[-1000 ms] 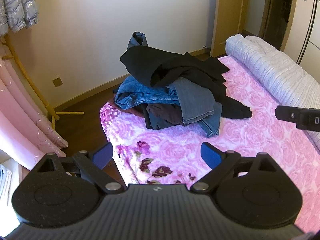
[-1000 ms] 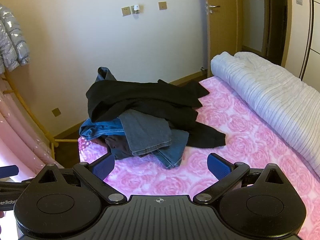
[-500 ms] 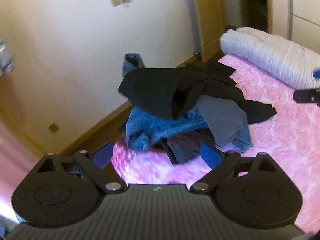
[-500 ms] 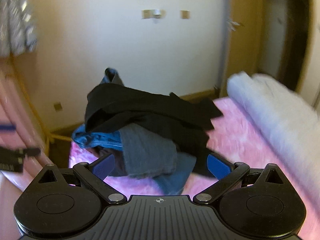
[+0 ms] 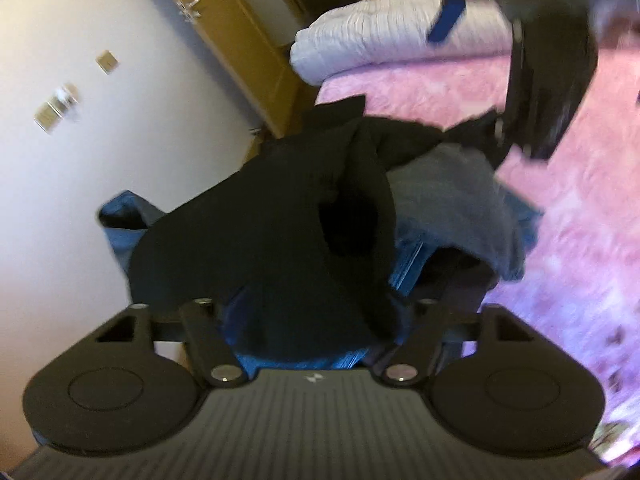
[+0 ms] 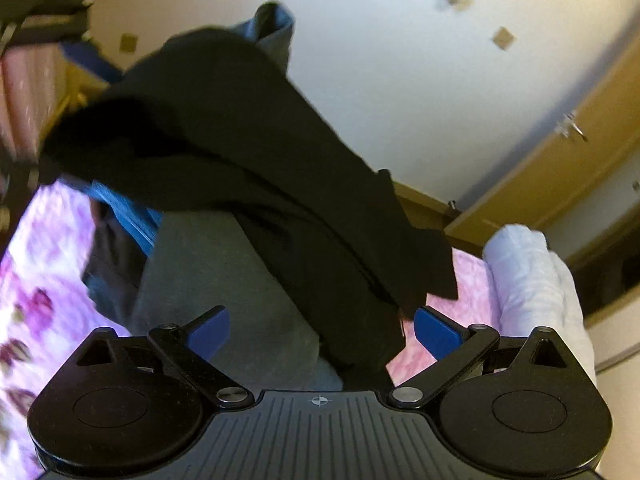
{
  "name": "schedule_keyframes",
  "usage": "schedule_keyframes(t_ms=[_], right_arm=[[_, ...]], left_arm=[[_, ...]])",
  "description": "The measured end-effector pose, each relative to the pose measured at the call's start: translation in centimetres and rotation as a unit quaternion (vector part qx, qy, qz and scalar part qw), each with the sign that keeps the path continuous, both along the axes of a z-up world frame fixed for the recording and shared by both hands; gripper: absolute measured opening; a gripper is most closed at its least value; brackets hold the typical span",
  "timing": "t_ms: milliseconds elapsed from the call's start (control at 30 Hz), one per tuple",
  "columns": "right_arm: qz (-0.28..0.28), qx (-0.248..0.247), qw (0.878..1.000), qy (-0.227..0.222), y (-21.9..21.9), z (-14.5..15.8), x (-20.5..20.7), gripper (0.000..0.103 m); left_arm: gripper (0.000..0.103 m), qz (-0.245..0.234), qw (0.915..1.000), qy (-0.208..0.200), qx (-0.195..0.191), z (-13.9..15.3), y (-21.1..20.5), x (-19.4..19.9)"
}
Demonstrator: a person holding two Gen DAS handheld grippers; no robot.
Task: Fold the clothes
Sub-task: 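Grasp the black trousers on the pile with the right tool and lift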
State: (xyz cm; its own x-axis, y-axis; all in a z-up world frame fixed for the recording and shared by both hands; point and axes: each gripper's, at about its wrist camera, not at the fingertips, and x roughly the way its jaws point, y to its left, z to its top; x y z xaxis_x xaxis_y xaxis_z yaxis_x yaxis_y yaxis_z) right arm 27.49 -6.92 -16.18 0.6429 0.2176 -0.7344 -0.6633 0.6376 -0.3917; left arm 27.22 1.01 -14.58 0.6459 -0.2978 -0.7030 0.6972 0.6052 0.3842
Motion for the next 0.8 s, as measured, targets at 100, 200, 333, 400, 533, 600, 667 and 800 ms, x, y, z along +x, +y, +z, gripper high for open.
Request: schedule_keyframes(t_ms=[100,200,333,400,533,600,667,800], right_arm=[[0.019,-0.007,1.000,-0.001,0.3,-1.4,1.5,0.101],[0.047,0.018,0.999,-0.001,0.4,-1.7,2.3,0.100],[0.037,0.035,0.999,0.001,0.8,-2.8,4.4,0.084],[0.027,0.048,0.998,0.012,0.7,-3.3,5.5,0.080],[-0.004,0.100,0.994,0.043,-0.7,-3.2,7.4,0.027],[-0.028,0.112,0.992,0.046,-1.5,-2.3,8.0,0.021],[-0.041,0.117,0.992,0.036,-2.5,-1.0,8.1,0.014],[-0.058,0.111,0.992,-0.011,-4.9,3.7,8.3,0.011]], left_arm=[[0.012,0.017,0.9963,0.037,-0.075,2.6,1.6,2.3],[0.007,0.034,0.9857,0.053,-0.156,5.7,3.1,4.4],[0.005,0.023,0.9799,0.040,-0.194,9.0,3.0,6.5],[0.005,0.021,0.9763,0.038,-0.212,10.1,2.7,7.4],[0.005,0.017,0.9742,0.029,-0.223,11.1,2.2,8.4],[0.005,0.019,0.9715,0.030,-0.235,11.7,2.1,8.9],[0.004,0.013,0.9706,0.022,-0.239,12.7,1.8,9.1],[0.004,-0.013,0.9681,-0.008,-0.250,15.7,-0.3,8.9]])
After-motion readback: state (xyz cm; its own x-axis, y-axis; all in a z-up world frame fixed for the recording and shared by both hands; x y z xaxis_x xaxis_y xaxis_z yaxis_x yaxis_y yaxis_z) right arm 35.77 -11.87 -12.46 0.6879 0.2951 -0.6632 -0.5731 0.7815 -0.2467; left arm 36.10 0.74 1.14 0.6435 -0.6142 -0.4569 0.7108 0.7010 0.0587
